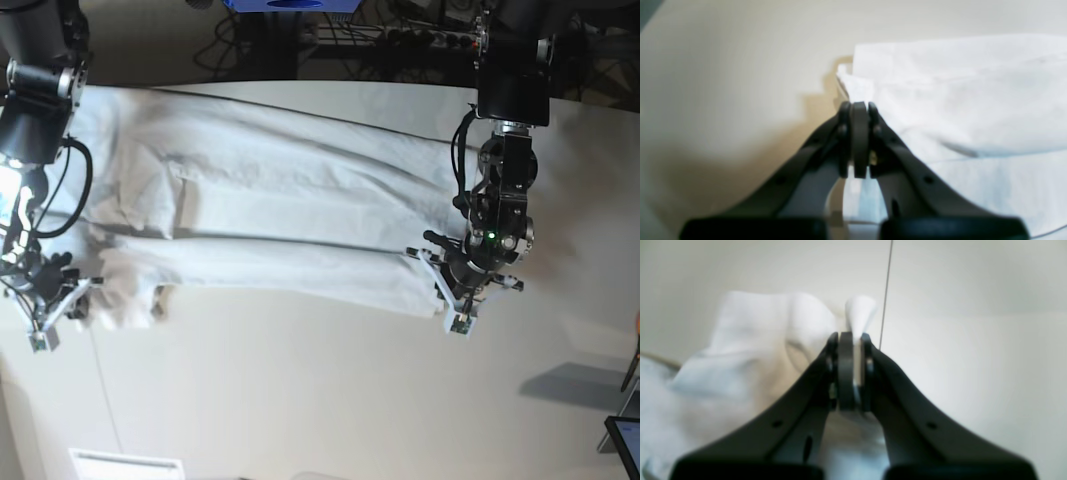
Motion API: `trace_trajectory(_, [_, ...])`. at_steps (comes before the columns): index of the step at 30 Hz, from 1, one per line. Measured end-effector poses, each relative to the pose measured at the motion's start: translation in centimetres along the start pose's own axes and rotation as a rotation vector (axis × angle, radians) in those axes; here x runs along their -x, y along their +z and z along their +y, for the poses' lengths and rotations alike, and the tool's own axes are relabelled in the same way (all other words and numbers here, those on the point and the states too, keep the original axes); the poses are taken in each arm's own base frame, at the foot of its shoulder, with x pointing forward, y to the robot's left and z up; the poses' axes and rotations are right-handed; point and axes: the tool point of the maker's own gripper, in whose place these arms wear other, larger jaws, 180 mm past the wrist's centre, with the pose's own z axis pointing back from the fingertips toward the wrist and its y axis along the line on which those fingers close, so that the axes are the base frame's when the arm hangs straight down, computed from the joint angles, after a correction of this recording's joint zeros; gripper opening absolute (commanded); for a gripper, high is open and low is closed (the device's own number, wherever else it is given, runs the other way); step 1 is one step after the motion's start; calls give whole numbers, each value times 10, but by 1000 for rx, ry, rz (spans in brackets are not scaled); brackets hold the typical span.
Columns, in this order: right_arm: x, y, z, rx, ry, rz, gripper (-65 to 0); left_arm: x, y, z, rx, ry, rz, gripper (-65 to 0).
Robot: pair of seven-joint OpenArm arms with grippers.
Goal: Fold the T-shirt properly
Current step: 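Fold the held shirt sides inward with both grippers toward the middle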
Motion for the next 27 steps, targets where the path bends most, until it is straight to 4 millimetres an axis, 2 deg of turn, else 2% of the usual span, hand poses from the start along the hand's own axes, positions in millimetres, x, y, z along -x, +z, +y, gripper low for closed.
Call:
trace_trajectory(3, [1,20,3,22,73,24,-650,0,0,0,0,-2,-1,-650])
trace_trajectory(7, [-4,47,7,47,85,6,-650,1,0,-1,2,-4,0,-650])
trace_trajectory(11, [8,81,9,117,126,55,-650,1,0,-3,3,-12,0,-650])
trace_trajectory(13, [7,98,15,138,169,54,-650,4,0,-5,9,-10,0,-650])
trace_trajectory(15, [8,107,23,142,191,58,-650,8,0,-7,12,-9,10,-650])
trace_trajectory(17, [15,111,31,118,196,62,-650,10,0,-7,10,-11,20,-650])
trace_trajectory(22, [66,118,33,108,196,193,-650,8,0,-6,9,-11,10,-650])
trace_trajectory(27, [89,121,48,72,157,213,-650,8,0,-6,9,-11,11,-650])
